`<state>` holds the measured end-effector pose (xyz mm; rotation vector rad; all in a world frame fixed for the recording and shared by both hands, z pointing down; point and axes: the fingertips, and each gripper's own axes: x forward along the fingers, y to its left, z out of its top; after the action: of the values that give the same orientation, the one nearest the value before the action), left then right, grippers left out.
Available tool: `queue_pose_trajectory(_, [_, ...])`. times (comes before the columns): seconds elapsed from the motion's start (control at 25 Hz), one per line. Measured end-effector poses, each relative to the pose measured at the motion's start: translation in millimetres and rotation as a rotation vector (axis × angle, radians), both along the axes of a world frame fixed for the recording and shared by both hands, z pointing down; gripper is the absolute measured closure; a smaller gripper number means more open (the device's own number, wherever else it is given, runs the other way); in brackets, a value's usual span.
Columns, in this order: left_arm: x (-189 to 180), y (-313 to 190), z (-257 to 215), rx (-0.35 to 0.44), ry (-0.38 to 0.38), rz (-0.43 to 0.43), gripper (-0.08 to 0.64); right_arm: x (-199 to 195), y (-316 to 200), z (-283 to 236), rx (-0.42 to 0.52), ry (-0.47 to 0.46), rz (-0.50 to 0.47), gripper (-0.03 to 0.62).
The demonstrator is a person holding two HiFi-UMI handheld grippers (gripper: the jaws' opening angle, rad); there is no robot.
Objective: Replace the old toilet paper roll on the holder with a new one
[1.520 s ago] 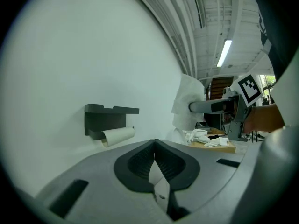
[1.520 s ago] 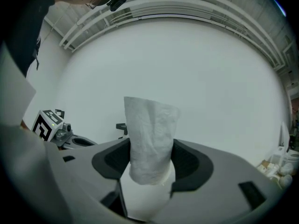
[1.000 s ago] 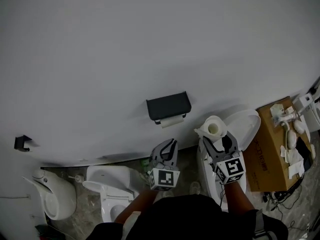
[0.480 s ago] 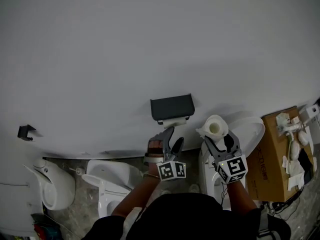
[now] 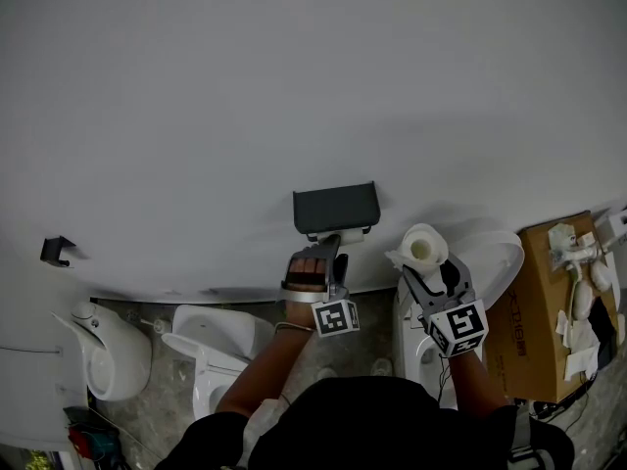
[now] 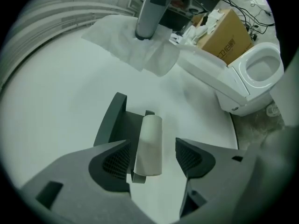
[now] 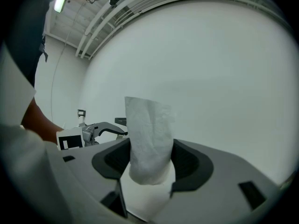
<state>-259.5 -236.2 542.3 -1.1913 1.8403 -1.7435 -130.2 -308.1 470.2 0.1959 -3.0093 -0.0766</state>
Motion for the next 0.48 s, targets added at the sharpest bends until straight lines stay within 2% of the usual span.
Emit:
queue_pose_trajectory(0.28, [-6.0,-2.2,0.2,-0.015,-0.026,-0.042,0.272,-4.4,-2.9,-6.6,0.007,-0.017,-0.031,0.333])
queue_pose_trajectory(0.4, [-7.1,-7.3,3.1,-0.024,-0.041,-0.033,0.276,-8.3,-4.9,-8.2,0.007,-0.025,-0.043,0.332])
queue_pose_trajectory(0.44, [-6.4,-8.7,2.4,-0.020,-0.048,-0.023,0.291,-8.6,-4.8,-7.6,0.005,-0.023,-0.047,0.332])
queue_pose_trajectory(0.48, [-5.5,-9.8,1.0,-0.014,-0.053,-0.013,0.338,-8.5,-4.4,-6.6,0.005,-0.018,-0.051,0.332])
